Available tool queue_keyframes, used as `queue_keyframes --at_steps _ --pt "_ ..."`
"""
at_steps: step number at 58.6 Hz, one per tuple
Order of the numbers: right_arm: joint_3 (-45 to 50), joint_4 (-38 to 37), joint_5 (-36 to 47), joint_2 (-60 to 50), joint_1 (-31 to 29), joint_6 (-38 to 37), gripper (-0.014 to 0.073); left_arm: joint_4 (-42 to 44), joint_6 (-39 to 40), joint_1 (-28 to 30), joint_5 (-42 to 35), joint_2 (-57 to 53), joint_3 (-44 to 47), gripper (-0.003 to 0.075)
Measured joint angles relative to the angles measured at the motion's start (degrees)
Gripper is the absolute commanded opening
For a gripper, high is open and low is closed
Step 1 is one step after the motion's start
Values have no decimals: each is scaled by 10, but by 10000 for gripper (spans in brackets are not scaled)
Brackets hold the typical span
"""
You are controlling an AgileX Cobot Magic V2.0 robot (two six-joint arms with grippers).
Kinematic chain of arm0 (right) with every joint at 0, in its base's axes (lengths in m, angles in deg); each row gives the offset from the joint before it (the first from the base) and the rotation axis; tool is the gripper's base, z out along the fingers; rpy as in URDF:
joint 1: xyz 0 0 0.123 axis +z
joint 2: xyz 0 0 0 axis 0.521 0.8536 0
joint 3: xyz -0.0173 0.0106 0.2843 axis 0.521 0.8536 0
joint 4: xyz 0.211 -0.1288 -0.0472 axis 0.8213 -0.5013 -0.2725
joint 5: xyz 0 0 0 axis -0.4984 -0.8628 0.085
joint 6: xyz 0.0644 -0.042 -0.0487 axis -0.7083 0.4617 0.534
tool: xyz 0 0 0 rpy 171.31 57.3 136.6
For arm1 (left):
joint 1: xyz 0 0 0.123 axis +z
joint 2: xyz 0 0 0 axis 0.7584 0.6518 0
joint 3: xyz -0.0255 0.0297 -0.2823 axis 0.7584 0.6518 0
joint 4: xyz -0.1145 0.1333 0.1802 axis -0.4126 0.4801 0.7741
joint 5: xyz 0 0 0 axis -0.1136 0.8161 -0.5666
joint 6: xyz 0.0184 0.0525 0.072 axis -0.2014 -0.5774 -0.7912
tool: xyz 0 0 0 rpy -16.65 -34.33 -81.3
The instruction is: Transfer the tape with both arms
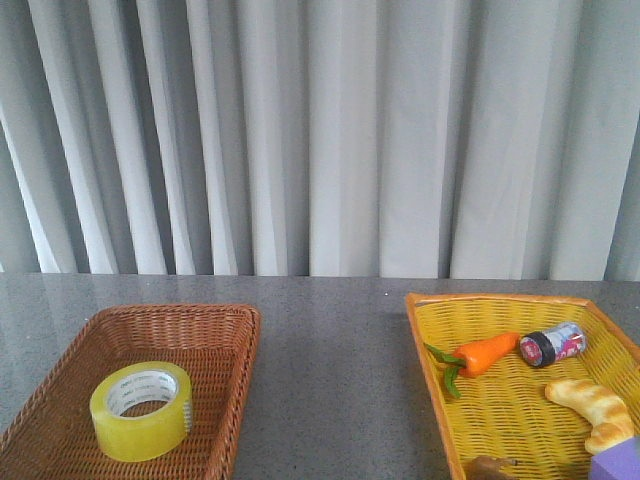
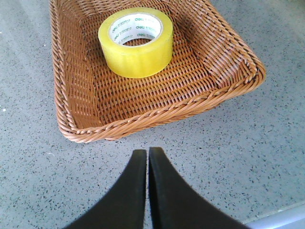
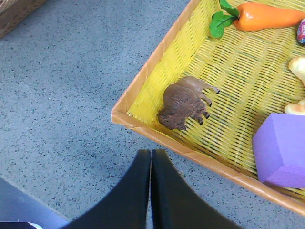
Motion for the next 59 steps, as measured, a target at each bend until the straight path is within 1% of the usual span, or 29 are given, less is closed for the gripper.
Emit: queue_keyframes --at_steps 8,15,29,33,39,47,59 --pt "0 0 0 0 0 0 -7 4 3 8 -12 -40 23 -6" --pt "0 0 0 0 0 0 -7 3 22 31 -62 -118 80 -6" --pt "0 0 0 0 0 0 -7 3 34 83 -235 -271 252 -6" --pt "0 0 0 0 0 0 -7 2 35 92 -287 -304 296 -6" --pt "0 0 0 0 0 0 -7 -2 35 96 -345 -342 347 -6" --pt "0 0 0 0 0 0 -7 -5 35 98 -382 -359 366 -6" --pt "0 1 -1 0 0 0 -7 -28 34 98 -390 -359 366 -6"
